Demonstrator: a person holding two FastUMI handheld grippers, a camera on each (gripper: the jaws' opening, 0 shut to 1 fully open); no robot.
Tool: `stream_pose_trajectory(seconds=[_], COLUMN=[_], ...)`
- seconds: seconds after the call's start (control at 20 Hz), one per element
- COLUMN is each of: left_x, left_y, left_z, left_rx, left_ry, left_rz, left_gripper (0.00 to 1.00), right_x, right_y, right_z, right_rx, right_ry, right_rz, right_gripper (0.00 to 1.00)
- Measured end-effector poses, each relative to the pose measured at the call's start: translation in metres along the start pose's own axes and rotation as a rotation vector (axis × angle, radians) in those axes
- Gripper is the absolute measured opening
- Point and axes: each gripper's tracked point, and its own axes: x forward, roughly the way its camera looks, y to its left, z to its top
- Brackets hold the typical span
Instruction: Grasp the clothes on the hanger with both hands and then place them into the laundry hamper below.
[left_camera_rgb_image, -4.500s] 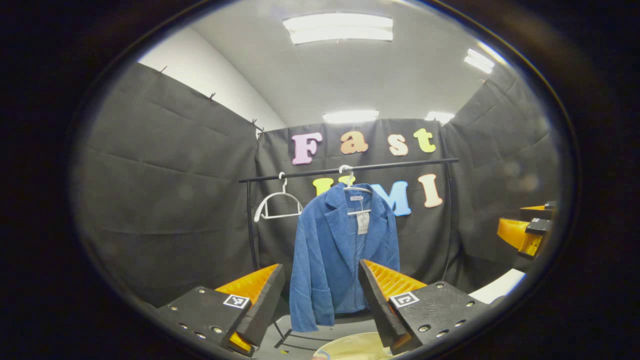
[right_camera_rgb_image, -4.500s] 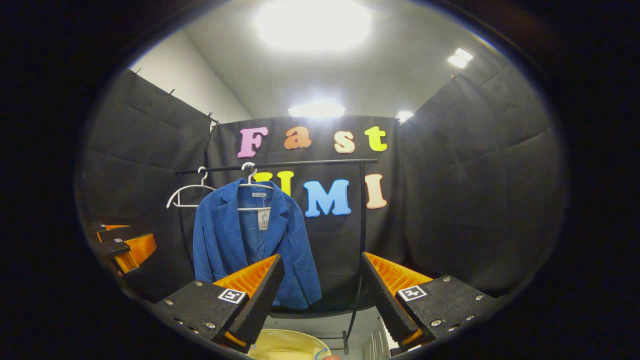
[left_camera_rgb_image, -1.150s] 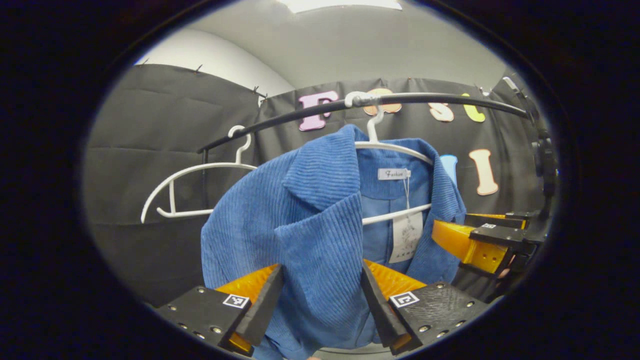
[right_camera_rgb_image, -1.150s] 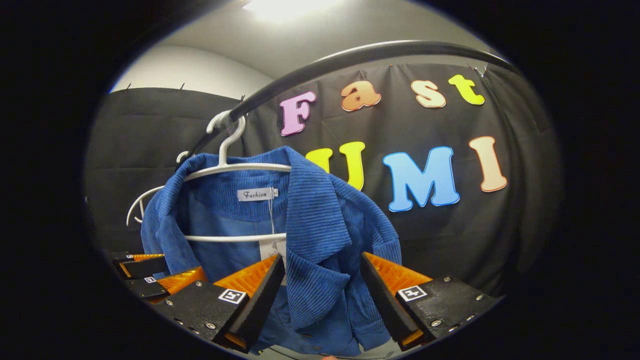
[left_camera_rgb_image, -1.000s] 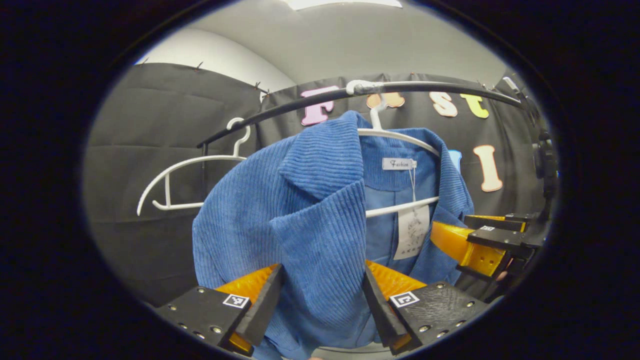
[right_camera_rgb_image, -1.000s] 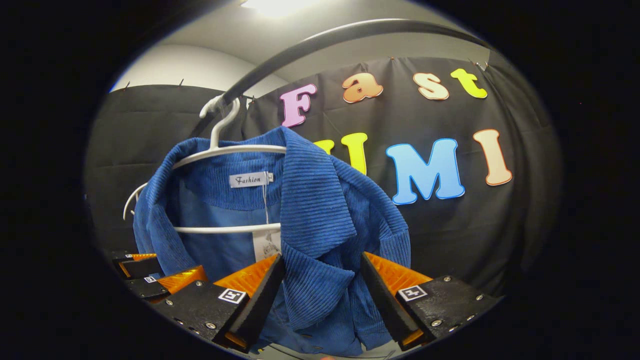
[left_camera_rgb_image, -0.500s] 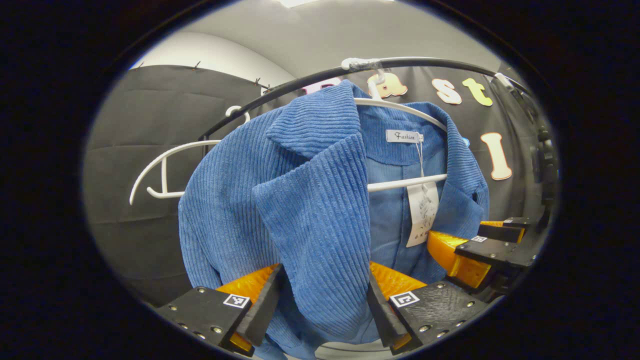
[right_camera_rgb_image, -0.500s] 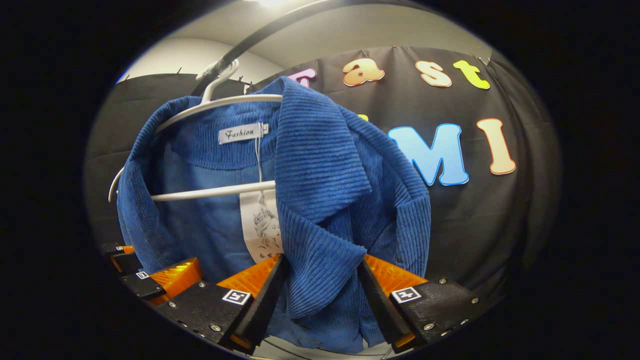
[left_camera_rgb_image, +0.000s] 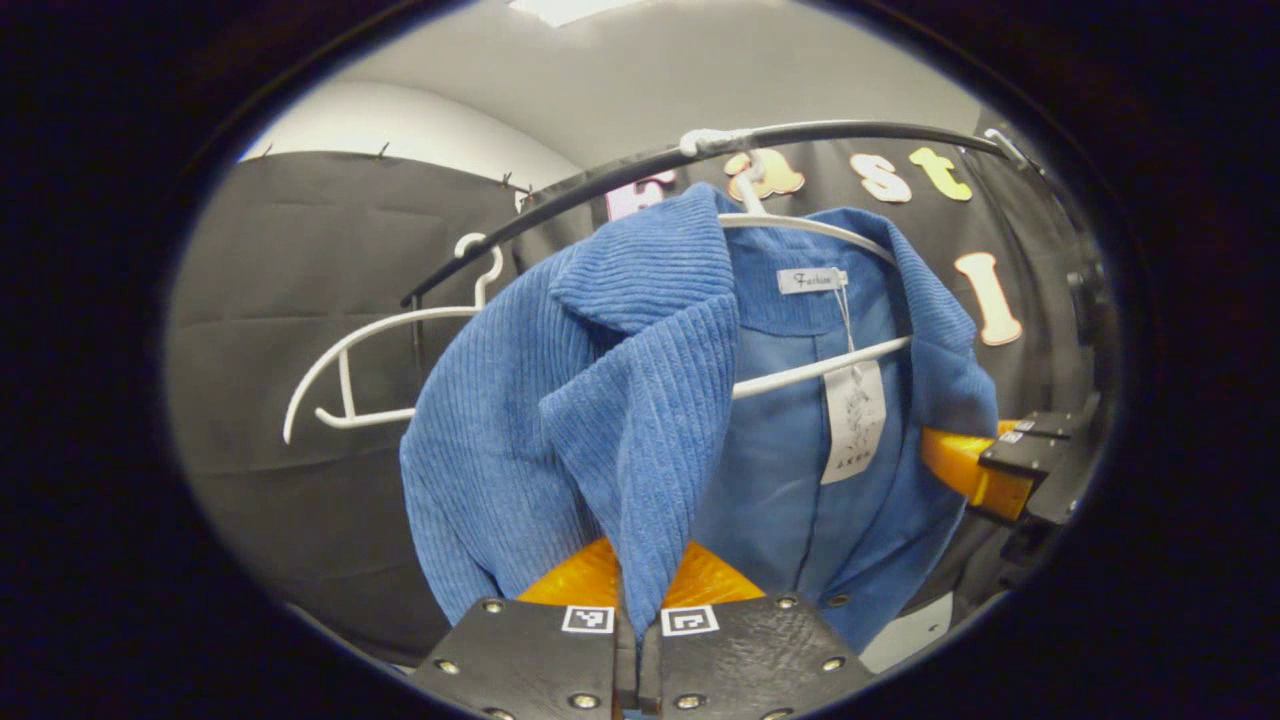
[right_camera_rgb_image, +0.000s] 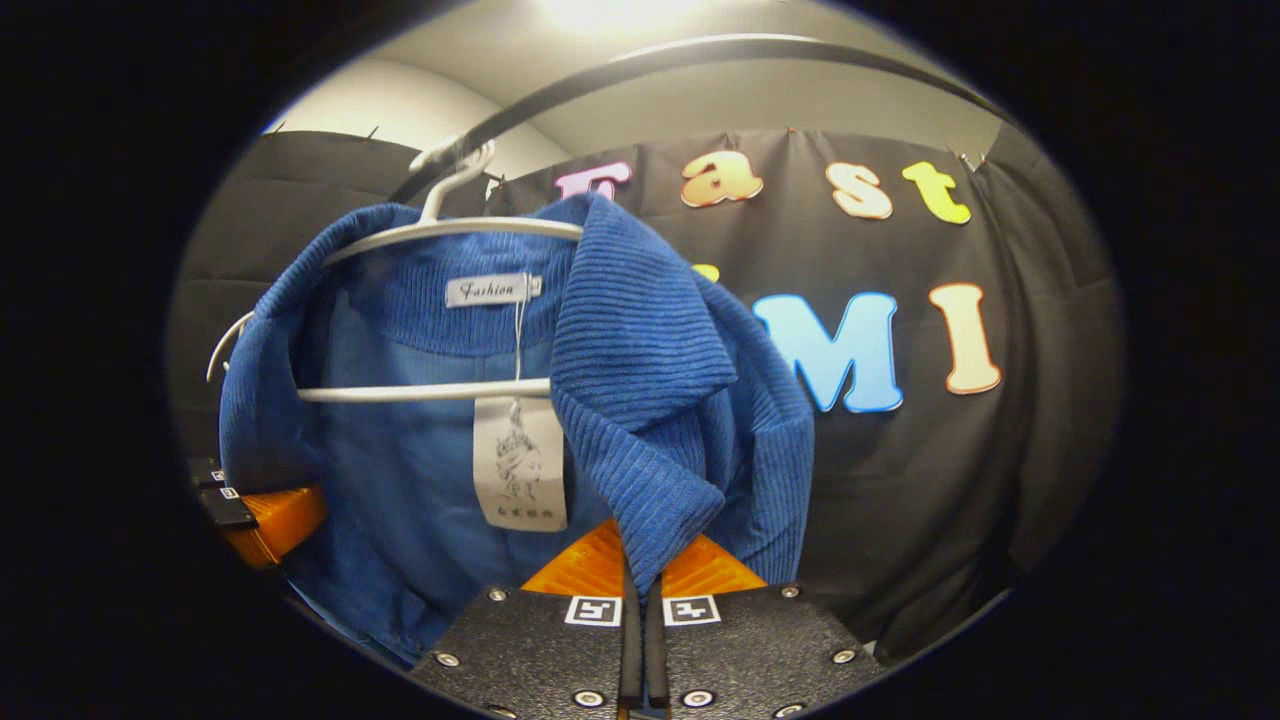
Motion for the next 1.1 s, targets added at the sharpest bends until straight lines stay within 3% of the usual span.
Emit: stream_pose_trajectory(seconds=[0.25,0.7,1.1], left_x=[-0.027,-0.062,-0.063], left_y=[0.012,0.092,0.152], left_z=[0.041,0.114,0.154], left_rx=[0.032,0.000,0.019], left_ry=[-0.082,-0.195,-0.256], left_rz=[-0.005,0.092,0.177], left_gripper=[0.01,0.01,0.04], right_x=[-0.019,-0.028,-0.007], right_y=[-0.023,-0.074,-0.111], right_z=[0.051,0.113,0.137], right_rx=[-0.022,-0.065,-0.151], right_ry=[-0.136,-0.290,-0.350], right_rz=[-0.063,-0.163,-0.254], right_gripper=[0.01,0.00,0.01])
